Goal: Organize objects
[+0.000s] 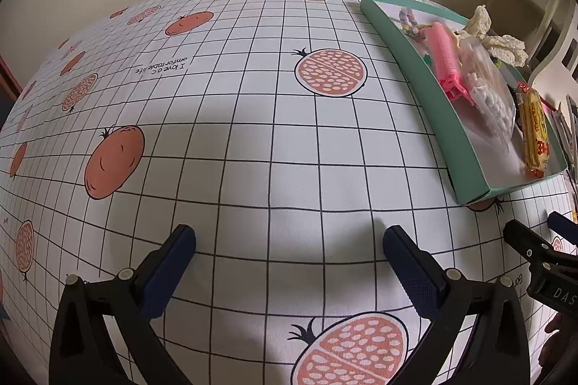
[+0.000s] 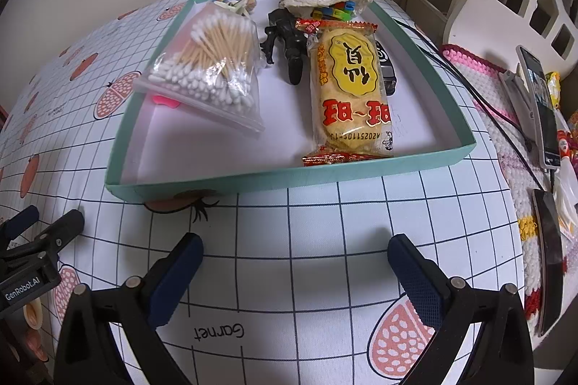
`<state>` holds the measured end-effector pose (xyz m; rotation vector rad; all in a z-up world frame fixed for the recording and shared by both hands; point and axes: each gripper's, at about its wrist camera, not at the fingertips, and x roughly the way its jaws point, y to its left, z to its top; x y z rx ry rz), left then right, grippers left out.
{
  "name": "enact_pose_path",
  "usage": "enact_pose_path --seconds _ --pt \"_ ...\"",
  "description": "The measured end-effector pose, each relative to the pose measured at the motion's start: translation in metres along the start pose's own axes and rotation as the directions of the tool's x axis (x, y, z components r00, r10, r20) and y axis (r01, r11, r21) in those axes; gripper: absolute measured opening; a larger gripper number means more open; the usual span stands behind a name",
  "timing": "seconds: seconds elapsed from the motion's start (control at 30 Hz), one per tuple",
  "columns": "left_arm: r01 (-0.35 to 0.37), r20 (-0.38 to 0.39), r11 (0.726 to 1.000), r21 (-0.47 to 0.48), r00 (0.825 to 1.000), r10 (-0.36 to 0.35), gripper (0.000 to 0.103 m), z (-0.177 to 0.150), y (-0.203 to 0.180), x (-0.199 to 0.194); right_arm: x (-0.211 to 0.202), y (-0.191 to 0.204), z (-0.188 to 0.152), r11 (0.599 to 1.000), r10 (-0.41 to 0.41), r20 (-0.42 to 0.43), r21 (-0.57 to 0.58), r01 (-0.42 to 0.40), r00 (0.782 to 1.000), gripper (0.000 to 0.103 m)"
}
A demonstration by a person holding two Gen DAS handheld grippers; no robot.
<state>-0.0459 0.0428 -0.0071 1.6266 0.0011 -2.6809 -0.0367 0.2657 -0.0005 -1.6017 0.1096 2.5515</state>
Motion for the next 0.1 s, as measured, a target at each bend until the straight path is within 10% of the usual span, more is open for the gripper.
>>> enact_pose_path --seconds 0.1 --pt "0.0 0.0 1.0 0.0 1.0 0.0 0.103 0.0 0.0 0.0 -0.0006 0.0001 -0.0015 1.0 0.0 0.0 0.0 0.0 1.0 0.103"
